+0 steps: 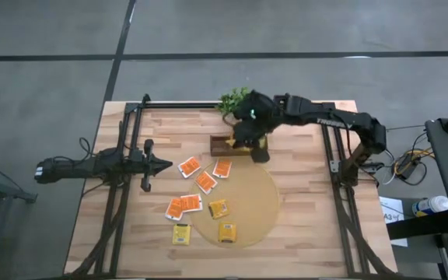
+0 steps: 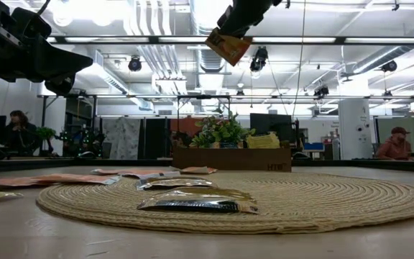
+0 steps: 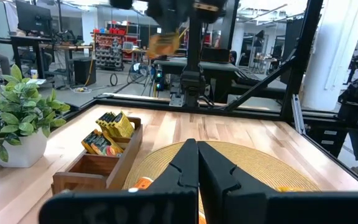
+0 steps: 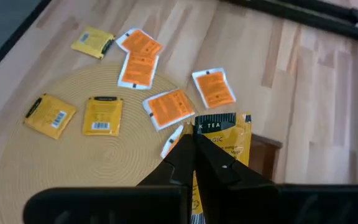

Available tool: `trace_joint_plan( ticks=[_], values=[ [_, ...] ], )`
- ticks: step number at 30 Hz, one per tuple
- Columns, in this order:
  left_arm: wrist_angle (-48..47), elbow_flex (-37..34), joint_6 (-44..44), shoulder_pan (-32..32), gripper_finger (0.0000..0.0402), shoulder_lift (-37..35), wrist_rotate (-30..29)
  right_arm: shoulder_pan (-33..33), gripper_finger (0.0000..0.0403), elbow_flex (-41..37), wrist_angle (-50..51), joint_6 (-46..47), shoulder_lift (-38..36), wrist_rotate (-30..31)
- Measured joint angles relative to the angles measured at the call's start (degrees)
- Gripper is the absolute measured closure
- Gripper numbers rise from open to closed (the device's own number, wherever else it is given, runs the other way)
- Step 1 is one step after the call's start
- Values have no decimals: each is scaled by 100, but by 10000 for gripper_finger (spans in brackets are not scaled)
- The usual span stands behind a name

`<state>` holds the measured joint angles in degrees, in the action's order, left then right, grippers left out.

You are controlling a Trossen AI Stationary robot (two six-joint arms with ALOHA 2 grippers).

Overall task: Pick & Place Tea
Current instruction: Put the orange tea bag into the middle section of the wooden organizer

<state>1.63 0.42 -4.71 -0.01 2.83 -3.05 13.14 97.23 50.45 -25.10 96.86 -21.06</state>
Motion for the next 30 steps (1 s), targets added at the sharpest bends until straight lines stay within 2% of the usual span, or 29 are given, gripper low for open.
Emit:
trace_joint_plan(
  ticks=[4,12,16,20,30],
  values=[
    [0,1,0,0,402,0,0,338,395,-6,-89,-378,2,-625],
    [2,1,0,0,402,0,2,824,395,-6,-444,-319,0,-2934],
    [0,0,0,-2,402,0,0,964,395,-6,-640,-209,-4,-3724],
    [0,-1,0,-2,402,0,0,1021,394,5,-769,28,-7,-4040],
    [2,1,0,-7,402,0,2,997,394,122,-798,772,-28,-4072]
  ],
)
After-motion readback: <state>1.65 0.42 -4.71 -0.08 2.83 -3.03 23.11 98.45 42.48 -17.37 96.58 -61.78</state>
